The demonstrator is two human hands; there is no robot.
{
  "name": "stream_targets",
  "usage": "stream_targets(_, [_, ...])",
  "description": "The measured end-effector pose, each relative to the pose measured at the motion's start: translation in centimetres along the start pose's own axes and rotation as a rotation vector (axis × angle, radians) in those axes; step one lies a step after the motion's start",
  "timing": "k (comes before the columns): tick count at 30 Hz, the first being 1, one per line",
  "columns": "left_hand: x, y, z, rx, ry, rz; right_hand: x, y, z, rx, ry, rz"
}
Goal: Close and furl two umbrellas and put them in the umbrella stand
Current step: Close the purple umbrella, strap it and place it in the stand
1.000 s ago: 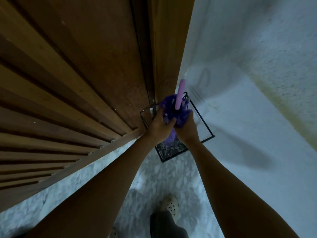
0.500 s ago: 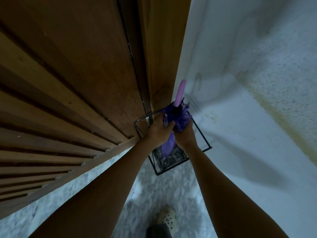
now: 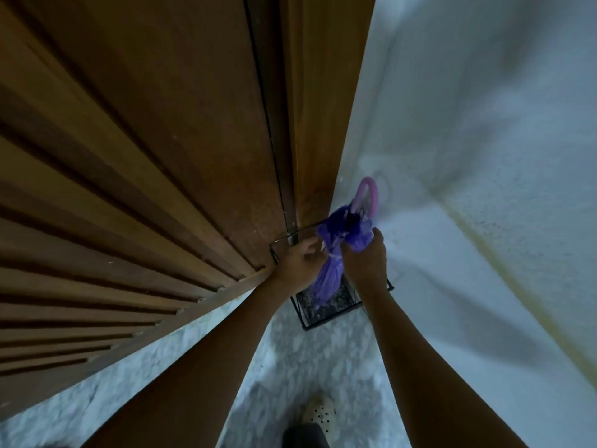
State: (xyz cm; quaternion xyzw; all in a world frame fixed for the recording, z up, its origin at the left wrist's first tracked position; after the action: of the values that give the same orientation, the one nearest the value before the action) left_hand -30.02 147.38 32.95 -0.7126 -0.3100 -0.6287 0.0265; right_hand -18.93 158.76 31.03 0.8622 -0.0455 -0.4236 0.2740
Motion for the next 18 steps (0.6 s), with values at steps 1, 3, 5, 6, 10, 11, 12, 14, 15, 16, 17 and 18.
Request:
stream_targets(1, [0.6,0.7,-0.6,0.021,0.013,-0.016,-1.0,0.9,-0.8,0.016,0.011,-0.005])
stream_targets(3, [2.2,2.3,-2.1,0.065,0.046,-0.057,-3.4,3.5,-2.2,0.018,0.011,-0.041])
stream_targets(5, [4.3,4.6,-3.3,0.078,0.023,-0.071,-5.3,6.1,-3.1,0.000,0.027,-0.086])
stream_targets(6, [5.7,6.1,-4.1,0.089,0.011,-0.077,-6.6,7.6,-3.8,-0.003,0.036,-0.114])
stream_targets(10, [10.6,13.5,-7.9,0.184,-0.013,-0.068,-10.9,14.8,-5.0,-0.080,0.072,-0.195])
stream_targets(11, [11.7,15.6,-9.2,0.229,-0.021,-0.051,-12.0,16.8,-5.0,-0.119,0.072,-0.190])
stream_targets(12, [12.4,17.7,-10.6,0.274,-0.014,-0.051,-13.3,18.9,-4.8,-0.162,0.084,-0.209])
stream_targets(14, [13.9,21.9,-13.5,0.332,-0.037,-0.036,-16.2,23.3,-3.2,-0.300,0.164,-0.313])
stream_targets(15, [14.8,24.1,-15.0,0.351,-0.071,-0.026,-17.4,25.7,-2.0,-0.387,0.224,-0.357])
stream_targets(16, [15.2,26.2,-16.5,0.372,-0.097,-0.023,-18.7,28.1,-1.1,-0.451,0.273,-0.403])
stream_targets(17, [15.5,28.4,-17.9,0.406,-0.103,-0.019,-19.7,30.3,-0.3,-0.482,0.313,-0.442])
stream_targets(18, [15.7,30.7,-19.3,0.447,-0.096,-0.014,-20.5,32.4,0.5,-0.508,0.324,-0.478])
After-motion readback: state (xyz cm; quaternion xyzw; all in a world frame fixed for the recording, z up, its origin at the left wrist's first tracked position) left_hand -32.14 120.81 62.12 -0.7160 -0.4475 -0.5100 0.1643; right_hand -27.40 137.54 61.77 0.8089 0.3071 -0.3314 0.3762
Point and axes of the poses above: each hand's wrist, its own y-axis away from the middle knuckle, its own z-axis out of the palm, x = y × z, the point moved 10 cm from there along -y, towards the middle knuckle, and after that the axes turned 12 degrees about z, right-handed, at the moved point
